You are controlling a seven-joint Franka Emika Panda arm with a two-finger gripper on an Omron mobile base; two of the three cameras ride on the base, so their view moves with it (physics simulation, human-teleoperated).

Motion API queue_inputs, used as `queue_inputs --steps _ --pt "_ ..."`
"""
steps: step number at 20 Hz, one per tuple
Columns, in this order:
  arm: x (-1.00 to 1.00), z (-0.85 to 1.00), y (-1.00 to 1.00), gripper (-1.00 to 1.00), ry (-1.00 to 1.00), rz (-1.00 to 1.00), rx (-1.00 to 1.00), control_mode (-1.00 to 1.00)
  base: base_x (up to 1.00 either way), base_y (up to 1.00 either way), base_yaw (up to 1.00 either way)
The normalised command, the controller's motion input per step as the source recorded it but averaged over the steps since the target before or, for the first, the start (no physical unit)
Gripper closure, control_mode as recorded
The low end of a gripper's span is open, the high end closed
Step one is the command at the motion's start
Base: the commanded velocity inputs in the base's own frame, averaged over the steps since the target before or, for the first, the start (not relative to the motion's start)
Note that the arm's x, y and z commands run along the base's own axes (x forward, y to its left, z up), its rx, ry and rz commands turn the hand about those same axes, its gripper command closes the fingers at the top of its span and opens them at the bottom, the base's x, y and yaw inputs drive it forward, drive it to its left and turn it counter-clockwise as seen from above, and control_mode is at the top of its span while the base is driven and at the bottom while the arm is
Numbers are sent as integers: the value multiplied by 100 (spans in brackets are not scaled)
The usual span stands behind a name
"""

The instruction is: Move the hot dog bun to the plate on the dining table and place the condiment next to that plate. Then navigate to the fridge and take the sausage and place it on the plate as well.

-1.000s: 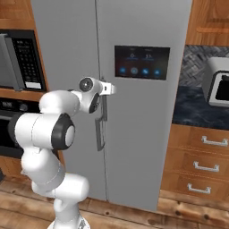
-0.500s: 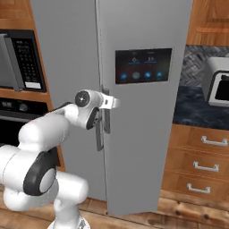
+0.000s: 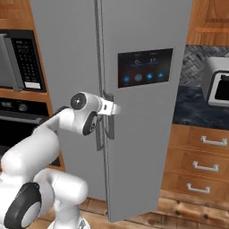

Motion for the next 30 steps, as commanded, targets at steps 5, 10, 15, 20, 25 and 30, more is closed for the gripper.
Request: queue_inputs --steps 5,10,15,20,25,30 --pt "-51 10 97 -100 4 23 -29 -100 0 0 0" --pt "25 35 73 -100 22 29 -31 -100 0 0 0" --pt "97 5 36 -100 30 5 -36 -100 0 0 0" --pt "73 -1 2 -100 15 -28 -38 -100 0 0 0" --pt "72 -9 -3 -100 9 -30 -28 -100 0 0 0" --pt "-1 -22 -35 -100 4 -28 -11 -100 0 0 0"
